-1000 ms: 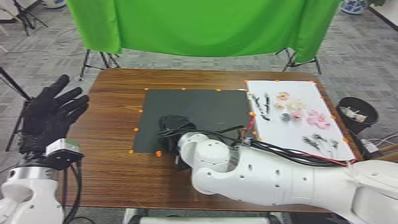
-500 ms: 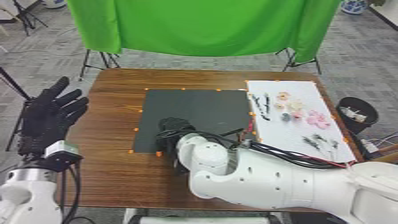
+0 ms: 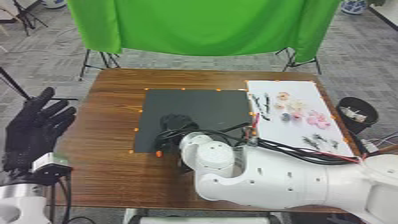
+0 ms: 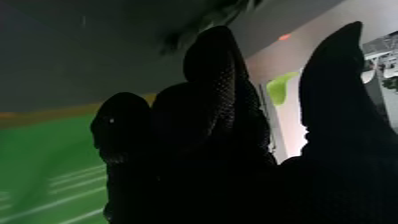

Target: Arrange flowers

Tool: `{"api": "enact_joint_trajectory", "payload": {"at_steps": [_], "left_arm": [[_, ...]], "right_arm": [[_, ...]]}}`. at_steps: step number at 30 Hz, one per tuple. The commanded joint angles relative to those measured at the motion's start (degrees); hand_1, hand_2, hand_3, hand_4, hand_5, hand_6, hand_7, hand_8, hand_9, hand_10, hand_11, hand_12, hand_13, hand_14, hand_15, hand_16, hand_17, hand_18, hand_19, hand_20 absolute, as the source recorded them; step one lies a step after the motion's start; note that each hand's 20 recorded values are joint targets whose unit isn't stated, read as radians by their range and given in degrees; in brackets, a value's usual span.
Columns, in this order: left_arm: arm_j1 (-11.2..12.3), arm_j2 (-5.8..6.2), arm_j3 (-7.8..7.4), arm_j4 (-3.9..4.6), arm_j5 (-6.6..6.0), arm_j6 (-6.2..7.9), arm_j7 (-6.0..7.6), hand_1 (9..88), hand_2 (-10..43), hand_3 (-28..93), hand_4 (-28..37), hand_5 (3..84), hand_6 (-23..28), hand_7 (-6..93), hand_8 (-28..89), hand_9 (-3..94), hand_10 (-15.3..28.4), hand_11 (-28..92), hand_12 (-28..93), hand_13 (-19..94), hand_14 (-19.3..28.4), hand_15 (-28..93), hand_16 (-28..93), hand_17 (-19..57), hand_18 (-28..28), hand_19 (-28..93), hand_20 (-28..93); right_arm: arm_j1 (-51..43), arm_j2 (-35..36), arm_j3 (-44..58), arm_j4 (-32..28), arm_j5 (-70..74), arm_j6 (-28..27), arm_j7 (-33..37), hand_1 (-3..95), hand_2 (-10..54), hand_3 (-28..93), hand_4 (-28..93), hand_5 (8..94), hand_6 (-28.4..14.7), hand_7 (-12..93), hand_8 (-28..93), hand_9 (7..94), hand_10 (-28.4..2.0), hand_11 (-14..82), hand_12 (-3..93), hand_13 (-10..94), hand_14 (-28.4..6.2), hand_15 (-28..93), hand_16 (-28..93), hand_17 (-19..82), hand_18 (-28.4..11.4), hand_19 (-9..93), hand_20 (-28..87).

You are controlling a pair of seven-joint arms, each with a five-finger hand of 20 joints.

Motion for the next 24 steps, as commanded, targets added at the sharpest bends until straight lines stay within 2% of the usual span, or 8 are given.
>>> {"api": "enact_joint_trajectory", "payload": {"at_steps": [1,6,9,16,21,22,23,24], "left_arm": [[4.55,-0.67,-0.54,-1.25,-2.17,1.6,3.02,29.5,7.1,65,-21.6,36.2,9.0,10.8,-8,32.8,18.9,28,11,21,25.2,52,-12,-8.5,22.3,45,6],[5.32,-0.77,-0.03,-1.38,-2.89,1.84,4.21,29.4,7.1,65,-21.6,36.2,9.0,10.8,-8,32.8,18.8,28,11,21,25.1,52,-12,-8.4,22.3,45,6],[4.45,-1.14,0.56,-1.15,-2.35,1.48,3.26,29.5,7.1,65,-21.5,36.2,9.0,10.8,-8,32.8,18.7,28,11,21,25.1,52,-12,-8.4,22.3,45,6],[3.93,-1.38,0.55,-0.95,-2.14,1.46,2.95,29.5,7.1,65,-21.6,36.2,9.0,10.8,-8,32.8,18.7,28,11,21,25.2,52,-12,-8.5,22.2,45,6],[3.38,-1.53,0.67,-0.77,-1.94,1.35,2.4,29.6,7.1,65,-21.5,36.2,9.0,10.8,-8,32.8,18.8,28,11,21,25.1,52,-12,-8.4,22.3,45,6],[3.82,-1.0,0.74,-0.85,-2.57,1.55,3.38,29.6,7.1,65,-21.5,36.2,9.1,10.7,-8,32.8,18.8,28,11,21,25.1,52,-12,-8.4,22.3,45,6],[3.04,-1.54,0.9,-0.66,-1.87,1.39,2.23,29.7,7.1,65,-21.5,36.3,9.1,10.7,-8,32.8,18.8,28,11,21,25.1,52,-12,-8.4,22.3,45,6],[2.74,-1.35,1.09,-0.53,-2.02,1.24,2.51,29.6,7.1,65,-21.5,36.2,9.1,10.7,-8,32.8,18.8,28,11,21,25.1,52,-12,-8.4,22.3,45,6]], "right_arm": [[1.95,3.83,3.89,-3.17,1.86,-2.83,-4.18,20.7,5.2,75,-15,61.4,-12.3,30,-9,64.0,-20.4,57.9,24.6,72,-11.0,79,16,57,-13.9,93,28],[-2.24,4.51,9.68,-5.24,4.15,-8.69,-7.73,14.7,11.0,77,-15,51.9,-9.6,18,-8,56.4,-24.5,41.9,20.8,63,-16.4,78,13,48,-18.1,93,15],[-5.93,3.77,13.77,-5.67,4.23,-17.46,-9.4,12.4,12.2,78,-15,46.2,-4.9,13,-8,51.7,-26.3,38.6,21.1,58,-17.9,79,12,43,-20.3,93,12],[-9.78,1.94,15.64,-5.82,-0.32,-26.55,-12.06,9.7,12.4,80,-14,42.0,1.2,10,-8,41.4,-28.3,54.6,29.0,53,-19.6,91,20,42,-22.1,93,25],[-9.65,1.1,14.69,-5.01,-0.98,-26.34,-11.74,8.9,12.9,81,-14,39.5,3.4,10,-9,37.1,-28.4,63.0,34.4,52,-20.2,93,25,43,-22.1,93,29],[-9.34,0.96,14.3,-4.83,-0.82,-25.68,-11.89,8.7,13.0,81,-14,38.9,3.7,10,-9,36.8,-28.4,64.7,35.3,52,-20.2,93,26,43,-22.0,93,30],[-9.7,0.75,14.59,-4.73,-0.83,-25.74,-11.49,8.5,13.2,81,-14,38.4,3.9,10,-9,36.7,-28.4,65.4,35.7,52,-20.2,93,27,43,-21.8,93,31],[-9.14,0.59,14.08,-4.49,-0.97,-25.31,-11.49,8.3,13.4,81,-14,37.7,4.2,10,-9,36.6,-28.4,65.9,36.2,52,-20.1,93,28,43,-21.8,93,31]]}}
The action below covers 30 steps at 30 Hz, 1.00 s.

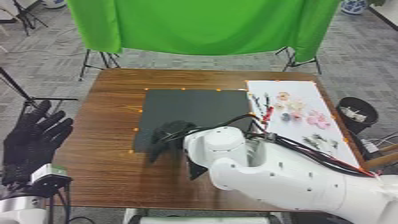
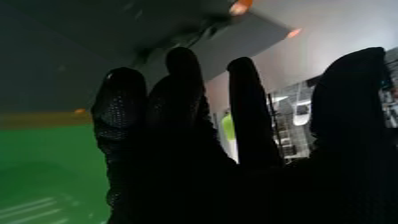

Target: Arrange flowers

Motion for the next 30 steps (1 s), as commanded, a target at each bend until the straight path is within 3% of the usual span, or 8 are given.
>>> {"api": "enact_joint_trajectory", "payload": {"at_steps": [1,7,16,17,19,23,27,30], "left_arm": [[-1.26,-0.97,0.53,0.41,0.55,-0.31,-1.34,29.6,7.1,65,-21.4,36.2,9.1,10.7,-8,32.8,18.8,28,11,21,25.1,52,-12,-8.5,22.3,45,6],[-3.12,-0.85,1.68,0.94,0.99,-0.64,-2.07,29.7,7.1,65,-21.4,36.3,9.0,10.8,-8,32.8,18.8,28,11,21,25.0,52,-12,-8.4,22.3,45,6],[-3.47,-0.78,2.01,1.22,1.04,-0.79,-2.25,29.7,7.0,65,-21.4,36.3,9.0,10.8,-8,32.9,18.8,28,11,21,25.2,52,-12,-8.4,22.3,45,6],[-3.49,-1.1,1.89,1.22,1.43,-1.08,-2.76,29.7,7.0,65,-21.4,36.3,9.0,10.8,-8,32.9,18.8,28,11,21,25.2,52,-12,-8.4,22.3,45,6],[-3.39,-0.77,1.97,1.1,1.12,-0.75,-2.39,29.8,7.0,65,-21.5,36.3,9.0,10.8,-8,32.9,18.8,28,11,21,25.2,52,-12,-8.4,22.3,45,6],[-2.58,-1.01,1.03,0.81,1.43,-0.71,-2.62,29.7,7.0,65,-21.5,36.3,9.0,10.8,-8,32.8,18.8,28,11,21,25.1,52,-12,-8.4,22.3,45,6],[-1.76,-0.63,0.42,0.5,1.0,-0.45,-1.78,29.6,7.0,65,-21.5,36.3,9.0,10.8,-8,32.9,18.8,28,11,21,25.1,52,-12,-8.4,22.3,45,6],[-1.54,-0.61,-0.03,0.31,1.14,-0.41,-2.14,29.6,7.0,65,-21.6,36.2,9.0,10.8,-8,32.9,18.8,28,11,21,25.2,52,-12,-8.4,22.3,45,6]], "right_arm": [[0.21,-2.09,-1.31,0.83,0.16,1.78,0.23,8.0,13.7,81,-14,36.9,4.4,10,-9,36.5,-28.4,67.1,37.0,52,-20.2,93,28,44,-21.8,93,32],[0.73,-3.6,-2.53,2.91,-0.11,0.7,2.43,5.9,15.3,82,-14,33.3,5.5,11,-10,37.2,-28.4,72.1,39.4,53,-20.0,93,32,45,-22.3,93,35],[2.3,-3.56,-4.54,4.6,0.89,2.18,5.58,5.1,16.7,81,-14,33.3,4.5,11,-10,38.6,-28.4,74.1,39.8,55,-19.8,93,34,47,-22.3,93,38],[1.86,-3.56,-4.09,4.62,0.82,1.77,5.7,5.1,16.7,81,-14,33.5,4.4,11,-10,38.7,-28.4,74.1,39.7,55,-19.8,93,34,47,-22.3,93,38],[2.09,-3.29,-4.28,4.49,1.48,1.77,6.09,5.6,16.7,80,-14,34.1,3.9,10,-10,39.0,-28.4,73.8,39.6,55,-19.9,93,34,47,-22.0,93,38],[2.0,-2.34,-4.39,3.53,1.94,2.13,6.46,5.9,16.8,80,-14,36.1,2.7,10,-9,39.1,-28.4,73.4,39.6,55,-19.8,93,33,47,-21.8,93,37],[2.25,-1.59,-4.58,2.67,2.76,2.5,6.41,5.8,17.0,80,-14,37.1,2.1,9,-8,39.5,-28.4,73.1,39.4,55,-19.6,93,33,47,-21.8,93,38],[2.04,-1.1,-4.47,1.86,2.93,2.42,6.3,5.7,17.1,80,-14,37.9,1.8,9,-8,39.6,-28.4,73.0,39.2,56,-19.5,93,33,47,-21.6,93,38]]}}
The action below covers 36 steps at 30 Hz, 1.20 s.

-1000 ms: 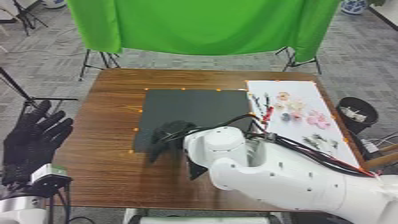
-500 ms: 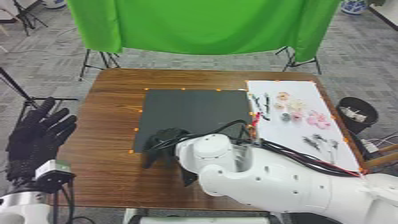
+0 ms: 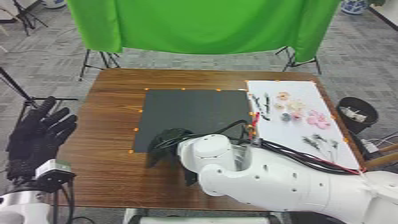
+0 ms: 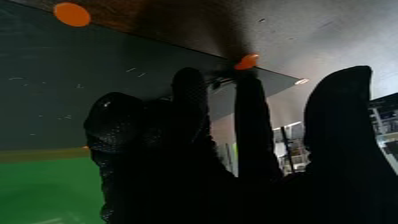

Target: Arrange flowers

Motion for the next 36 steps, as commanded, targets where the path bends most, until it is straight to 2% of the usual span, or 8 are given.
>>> {"api": "enact_joint_trajectory", "payload": {"at_steps": [1,14,26,27,29,33,35,36], "left_arm": [[2.19,0.03,-1.36,-0.86,-0.33,0.12,0.97,29.6,7.0,65,-21.6,36.2,9.0,10.8,-8,32.9,18.7,28,11,21,25.1,52,-12,-8.5,22.3,45,6],[3.24,0.15,-1.62,-1.18,-0.78,0.68,1.31,29.4,7.0,65,-21.6,36.2,8.9,10.8,-8,32.8,18.7,28,11,21,25.1,52,-12,-8.4,22.3,45,6],[4.64,-0.56,-0.71,-1.56,-1.33,1.04,2.02,29.5,6.9,65,-21.6,36.2,9.0,10.8,-8,32.8,18.6,28,11,21,25.1,52,-12,-8.4,22.3,45,6],[4.12,-0.99,-0.56,-1.36,-0.85,0.69,1.18,29.4,6.9,65,-21.6,36.3,9.0,10.8,-8,32.9,18.8,28,11,21,25.1,52,-12,-8.4,22.3,45,6],[4.53,-0.49,-0.26,-1.67,-1.38,1.21,2.13,29.4,7.0,65,-21.6,36.3,9.0,10.8,-8,33.1,18.9,28,11,21,25.1,52,-12,-8.4,22.3,45,6],[4.29,-0.17,-0.67,-1.94,-0.59,0.97,1.17,29.5,7.1,65,-21.6,36.3,9.0,10.9,-8,33.2,18.9,28,11,21,25.1,52,-12,-8.4,22.3,45,7],[5.37,0.3,-1.06,-2.36,-1.39,1.21,2.27,29.5,7.1,65,-21.6,36.3,9.0,10.8,-8,33.2,18.9,28,11,21,25.1,52,-12,-8.3,22.2,45,7],[5.79,-0.35,-1.68,-2.62,-0.37,1.1,1.3,29.5,7.1,65,-21.6,36.3,9.0,10.9,-8,33.3,18.9,28,11,21,25.1,52,-12,-8.3,22.2,45,7]], "right_arm": [[0.29,1.74,0.08,-1.91,0.27,0.15,0.16,5.7,17.2,79,-14,38.2,1.6,10,-8,39.6,-28.4,73.0,39.2,56,-19.4,93,33,47,-21.5,93,38],[-0.79,3.34,0.94,-3.84,0.89,0.2,-0.92,5.3,17.5,79,-14,40.8,0.6,10,-8,40.5,-28.4,72.4,38.4,56,-19.2,93,33,48,-21.3,93,38],[-4.19,7.95,10.16,-12.27,-0.02,9.35,-6.24,8.0,12.6,77,-17,27.8,4.7,12,-9,41.4,-28.4,69.6,34.7,56,-19.2,93,29,48,-21.1,93,33],[-5.17,8.71,12.09,-13.08,-0.41,9.1,-5.76,8.3,12.2,77,-17,27.8,4.7,12,-9,41.7,-28.4,69.3,34.4,56,-19.2,93,28,48,-21.1,93,32],[-6.4,11.23,14.87,-14.78,-1.08,10.6,-4.49,8.7,11.8,77,-17,27.9,4.6,13,-9,42.6,-28.4,67.6,33.6,56,-19.1,93,27,48,-20.8,93,31],[-10.88,17.22,22.79,-16.67,0.53,13.76,1.22,13.5,10.4,73,-17,33.5,0.2,11,-8,47.3,-28.0,49.6,23.6,55,-20.1,80,17,47,-20.3,93,-1],[-13.77,19.11,27.89,-16.2,2.25,11.73,4.24,15.5,9.6,73,-16,35.3,-2.5,11,-8,48.9,-27.4,38.4,20.7,53,-20.6,72,13,48,-19.7,92,-13],[-15.34,20.37,29.95,-15.95,2.35,11.09,5.37,17.3,9.1,73,-16,39.1,-4.5,12,-8,48.7,-27.2,34.1,19.7,51,-21.7,68,11,48,-19.4,91,-18]]}}
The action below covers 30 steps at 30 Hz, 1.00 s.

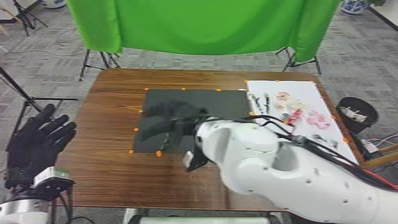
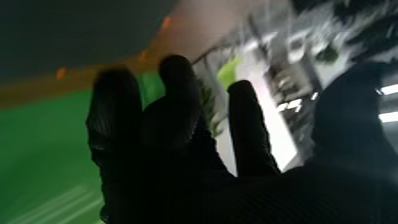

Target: Arrange flowers

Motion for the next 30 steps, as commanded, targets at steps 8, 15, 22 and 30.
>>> {"api": "enact_joint_trajectory", "payload": {"at_steps": [8,15,22,30], "left_arm": [[4.06,2.13,-0.97,-1.91,-1.06,1.0,3.58,29.6,7.1,65,-21.4,36.5,9.1,10.9,-8,33.2,19.0,28,11,21,25.1,52,-12,-8.4,22.3,45,6],[4.31,5.83,0.3,-1.92,-2.74,2.84,6.52,29.7,7.1,65,-21.2,36.5,9.1,10.7,-8,33.2,18.9,28,11,21,25.1,52,-12,-8.4,22.2,45,6],[5.09,7.31,0.44,-1.84,-3.29,2.99,7.88,29.9,7.0,65,-21.3,36.4,9.1,10.7,-8,33.1,19.0,28,11,21,25.2,53,-12,-8.0,22.7,47,7],[6.33,9.06,0.38,-2.19,-4.99,3.43,9.95,29.8,6.9,65,-21.3,36.4,9.1,10.8,-8,33.2,18.9,28,11,21,25.2,53,-12,-8.0,22.6,47,7]], "right_arm": [[-10.71,18.17,19.49,4.3,3.29,3.23,18.09,23.6,6.4,72,-16,42.0,-7.0,12,-9,51.0,-25.6,25.1,17.7,53,-21.5,60,9,51,-18.4,90,-22],[-15.21,20.27,23.52,5.41,3.74,-0.85,25.55,26.8,4.3,71,-17,43.8,-9.6,11,-8,51.9,-25.9,24.9,17.5,57,-20.1,65,10,55,-16.4,93,-20],[-24.72,21.73,31.42,2.51,2.96,-0.62,31.01,30.1,2.5,68,-16,47.6,-12.9,9,-8,57.4,-28.3,24.4,17.0,70,-16.2,77,15,65,-9.8,93,19],[-31.69,21.45,36.82,0.34,1.89,-2.5,34.01,32.9,1.0,66,-16,49.4,-14.5,7,-7,61.5,-28.4,17.8,15.6,74,-16.7,77,13,68,-8.6,93,18]]}}
